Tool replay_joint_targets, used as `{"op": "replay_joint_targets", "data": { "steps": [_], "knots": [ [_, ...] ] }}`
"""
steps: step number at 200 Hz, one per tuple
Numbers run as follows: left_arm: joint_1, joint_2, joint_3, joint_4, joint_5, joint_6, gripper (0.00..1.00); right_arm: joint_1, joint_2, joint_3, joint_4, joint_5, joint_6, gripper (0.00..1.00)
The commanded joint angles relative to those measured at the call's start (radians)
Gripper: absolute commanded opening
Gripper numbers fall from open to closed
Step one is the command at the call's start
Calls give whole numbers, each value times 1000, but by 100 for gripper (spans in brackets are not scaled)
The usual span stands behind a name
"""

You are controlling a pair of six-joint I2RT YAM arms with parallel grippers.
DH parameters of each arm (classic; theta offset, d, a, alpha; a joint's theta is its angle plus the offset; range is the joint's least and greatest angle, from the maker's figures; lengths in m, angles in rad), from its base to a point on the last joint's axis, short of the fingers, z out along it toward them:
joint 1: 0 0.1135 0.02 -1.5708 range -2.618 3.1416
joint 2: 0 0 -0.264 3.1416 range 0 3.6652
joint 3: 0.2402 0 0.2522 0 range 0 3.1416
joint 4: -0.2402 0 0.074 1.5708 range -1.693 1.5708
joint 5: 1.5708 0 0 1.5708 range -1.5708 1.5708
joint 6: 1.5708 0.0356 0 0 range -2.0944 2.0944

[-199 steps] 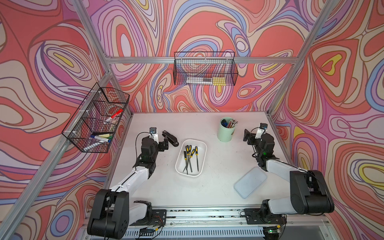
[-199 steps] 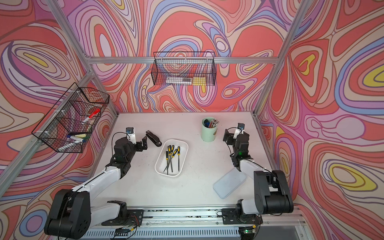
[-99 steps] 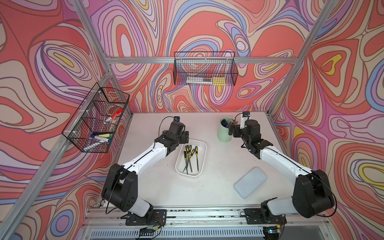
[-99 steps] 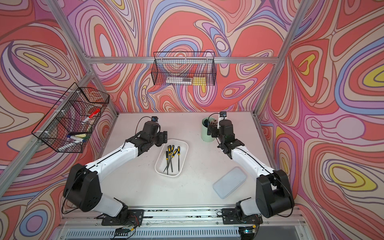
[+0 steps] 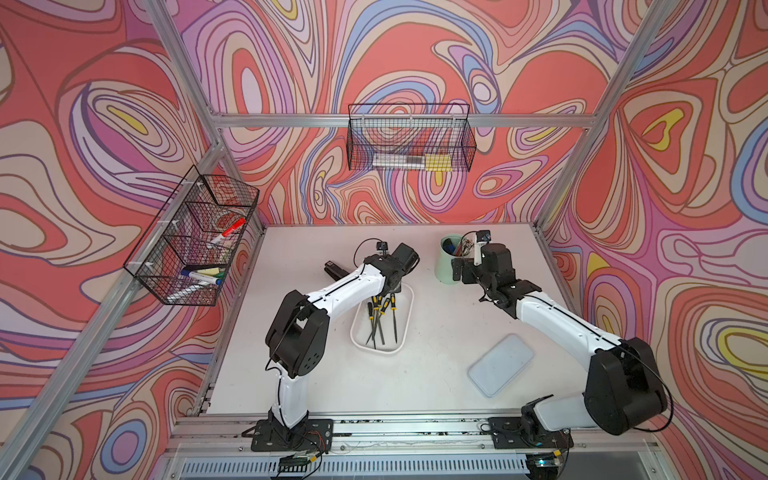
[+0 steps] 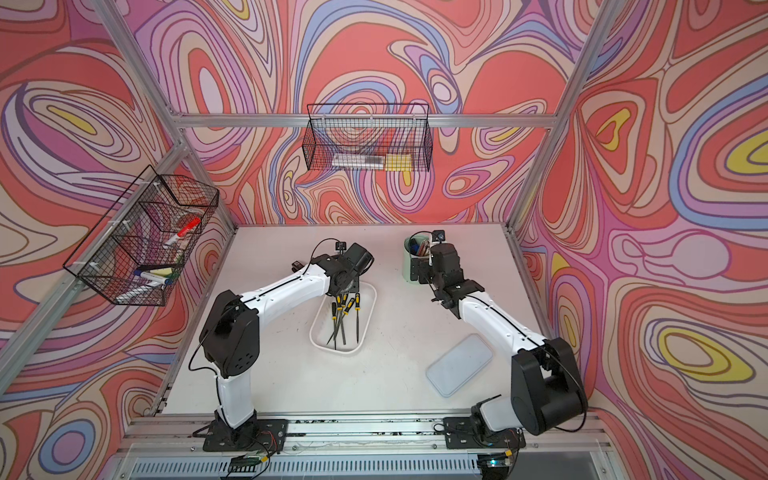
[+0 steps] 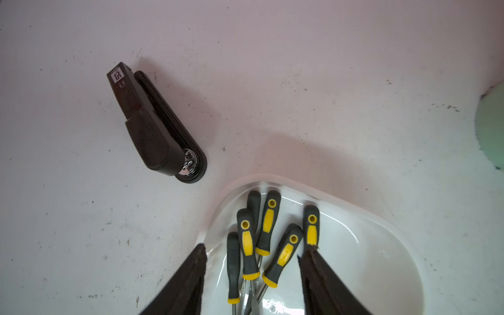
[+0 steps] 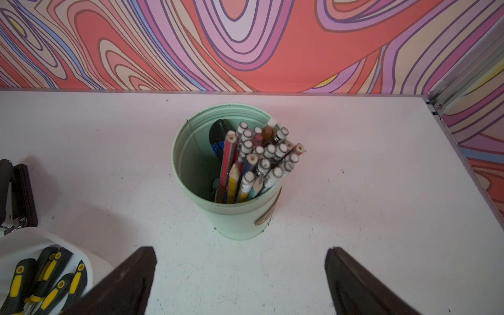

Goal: Take the file tool out of the storage box
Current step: Pick up the file tool from the storage box.

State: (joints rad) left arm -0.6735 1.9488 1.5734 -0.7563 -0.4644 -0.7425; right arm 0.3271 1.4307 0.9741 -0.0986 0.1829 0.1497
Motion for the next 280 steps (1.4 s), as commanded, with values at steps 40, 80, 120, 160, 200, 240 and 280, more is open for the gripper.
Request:
{"op": "replay_joint_targets", "data": {
  "steps": [40, 80, 120, 160, 200, 240, 280],
  "knots": [
    [1, 48, -24, 9, -16, -116, 47, 5, -8, -24, -31, -8, -15, 98],
    [2, 85, -4, -12, -31, -127, 45, 5, -13, -34, -36, -10, -17, 98],
    [2, 101, -28, 19, -28, -132, 44, 5, -18, -39, -39, -11, -16, 98],
    [2, 123, -36, 36, -22, -136, 43, 5, -23, -44, -46, -10, -15, 98],
    [1, 136, -41, 28, -20, -145, 41, 6, -36, -58, -50, -7, -12, 98],
    [5, 148, -42, 22, -23, -150, 41, 6, -38, -63, -52, -9, -9, 98],
    [19, 151, -62, 39, -7, -152, 40, 5, -35, -59, -52, -12, -12, 98]
  ]
}}
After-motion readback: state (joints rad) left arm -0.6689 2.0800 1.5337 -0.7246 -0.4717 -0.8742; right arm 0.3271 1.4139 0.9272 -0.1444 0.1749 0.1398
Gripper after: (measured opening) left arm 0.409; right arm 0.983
